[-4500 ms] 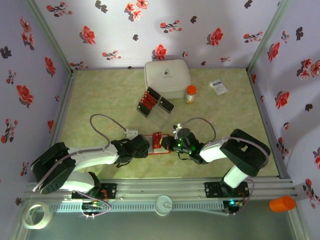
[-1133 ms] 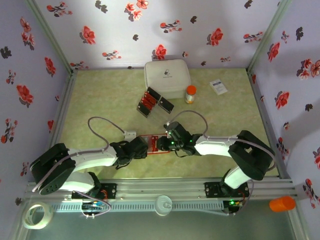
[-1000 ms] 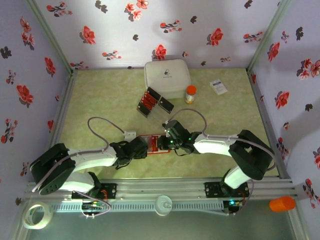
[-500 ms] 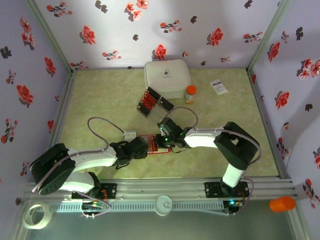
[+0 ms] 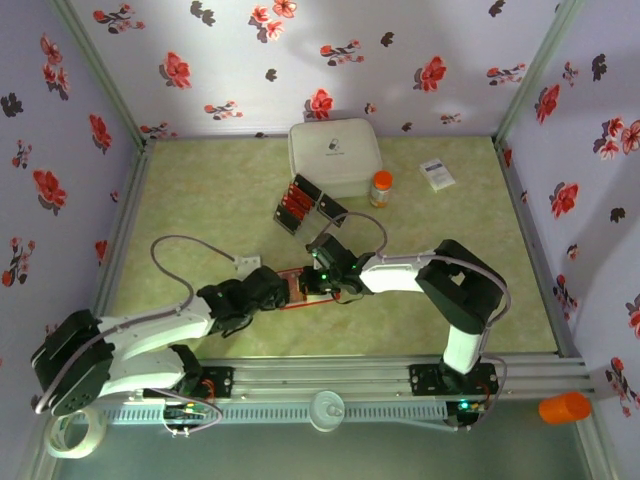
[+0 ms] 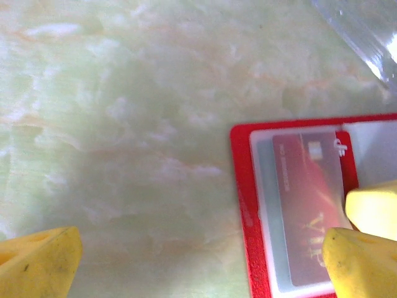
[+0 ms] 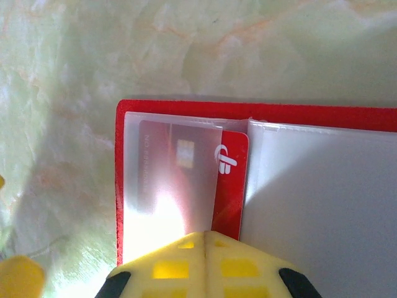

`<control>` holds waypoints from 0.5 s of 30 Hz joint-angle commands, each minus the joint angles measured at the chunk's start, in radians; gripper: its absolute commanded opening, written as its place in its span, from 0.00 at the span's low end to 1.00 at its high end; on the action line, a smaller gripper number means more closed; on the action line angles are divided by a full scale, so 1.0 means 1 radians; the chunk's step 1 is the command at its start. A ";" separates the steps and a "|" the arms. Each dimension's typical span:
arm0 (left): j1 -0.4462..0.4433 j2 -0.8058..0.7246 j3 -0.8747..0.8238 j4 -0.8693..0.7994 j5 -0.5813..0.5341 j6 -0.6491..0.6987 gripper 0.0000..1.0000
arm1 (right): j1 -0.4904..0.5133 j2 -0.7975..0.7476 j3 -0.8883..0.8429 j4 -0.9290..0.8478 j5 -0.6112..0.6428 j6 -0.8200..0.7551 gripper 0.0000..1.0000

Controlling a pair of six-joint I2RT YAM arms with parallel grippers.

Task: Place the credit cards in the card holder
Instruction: Insert the credit card into the card slot.

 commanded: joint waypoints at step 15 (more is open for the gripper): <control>0.061 0.144 -0.021 0.012 0.026 0.017 1.00 | 0.029 -0.047 -0.039 0.032 0.013 0.050 0.00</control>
